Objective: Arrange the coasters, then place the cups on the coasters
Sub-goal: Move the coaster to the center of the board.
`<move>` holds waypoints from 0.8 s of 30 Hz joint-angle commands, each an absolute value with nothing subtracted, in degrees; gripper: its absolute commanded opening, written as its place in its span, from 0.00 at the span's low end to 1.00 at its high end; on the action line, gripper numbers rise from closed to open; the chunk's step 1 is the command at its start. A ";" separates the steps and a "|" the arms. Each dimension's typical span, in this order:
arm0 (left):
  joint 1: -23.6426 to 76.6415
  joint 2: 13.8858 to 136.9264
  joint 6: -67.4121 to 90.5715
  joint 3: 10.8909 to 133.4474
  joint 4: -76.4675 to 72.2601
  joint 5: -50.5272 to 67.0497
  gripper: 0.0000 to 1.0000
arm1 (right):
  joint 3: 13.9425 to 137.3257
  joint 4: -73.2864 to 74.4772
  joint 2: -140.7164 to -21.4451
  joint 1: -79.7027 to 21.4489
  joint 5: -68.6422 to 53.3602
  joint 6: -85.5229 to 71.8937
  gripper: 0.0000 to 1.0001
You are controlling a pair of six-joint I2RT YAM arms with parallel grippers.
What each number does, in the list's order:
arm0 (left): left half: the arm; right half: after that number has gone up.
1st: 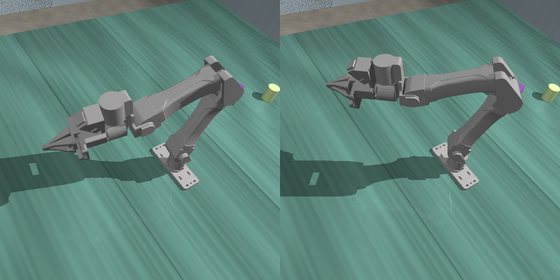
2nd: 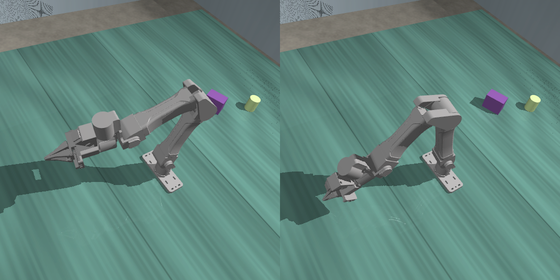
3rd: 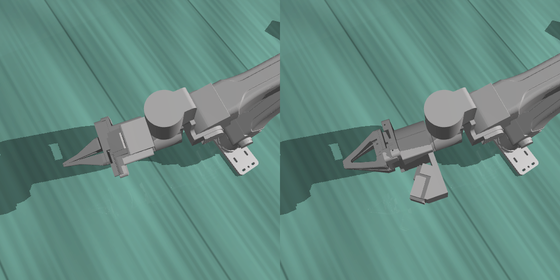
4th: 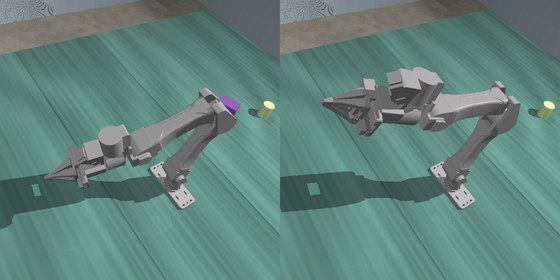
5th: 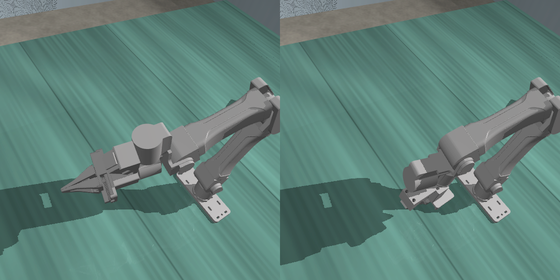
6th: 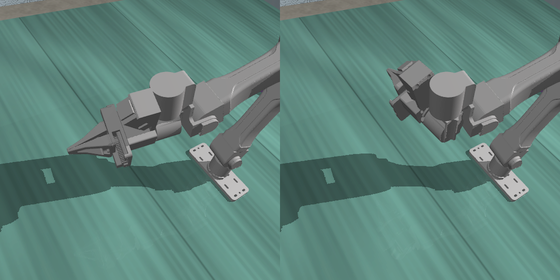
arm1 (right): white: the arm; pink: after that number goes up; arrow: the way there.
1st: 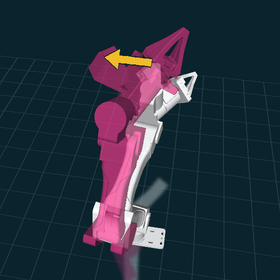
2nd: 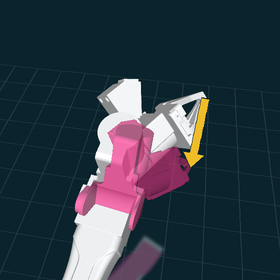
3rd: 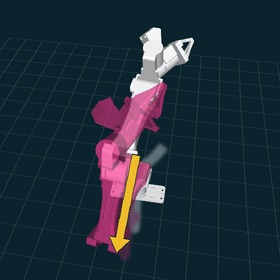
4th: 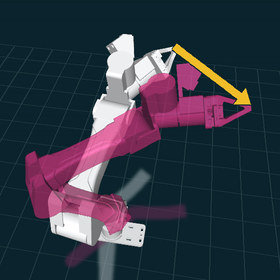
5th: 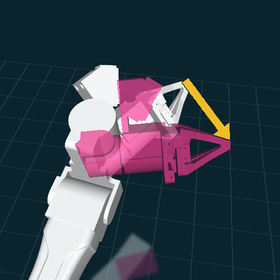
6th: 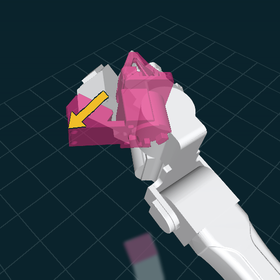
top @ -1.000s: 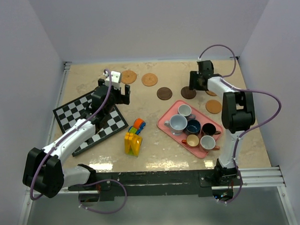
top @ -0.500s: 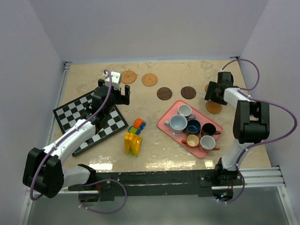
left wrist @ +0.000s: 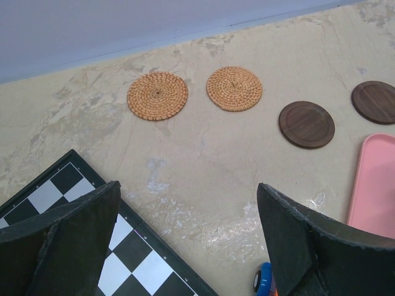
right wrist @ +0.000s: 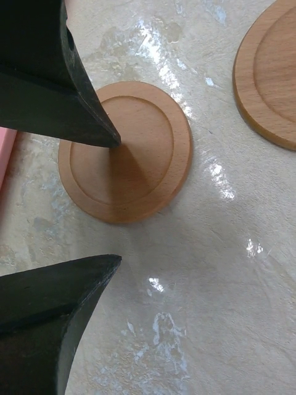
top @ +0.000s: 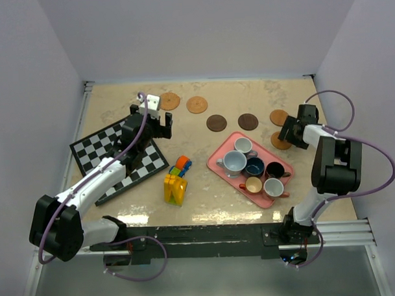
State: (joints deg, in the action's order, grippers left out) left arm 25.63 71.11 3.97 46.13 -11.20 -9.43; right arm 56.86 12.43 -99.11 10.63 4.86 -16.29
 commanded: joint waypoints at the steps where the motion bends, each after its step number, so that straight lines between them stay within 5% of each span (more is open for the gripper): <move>1: 25.93 69.35 4.75 46.14 -13.89 -10.11 0.96 | 57.04 10.81 -98.52 11.16 3.70 -15.30 0.71; 10: 25.93 69.61 4.75 46.14 -13.80 -10.11 0.96 | 55.29 9.94 -102.04 11.07 -1.83 -13.53 0.53; 24: 25.93 69.70 5.01 46.05 -13.89 -9.76 0.96 | 54.49 7.56 -103.36 7.12 -4.22 -15.38 0.46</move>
State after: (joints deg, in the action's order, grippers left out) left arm 25.63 71.00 3.97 46.13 -11.20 -9.47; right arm 55.86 6.22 -100.57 9.39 -1.19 -14.15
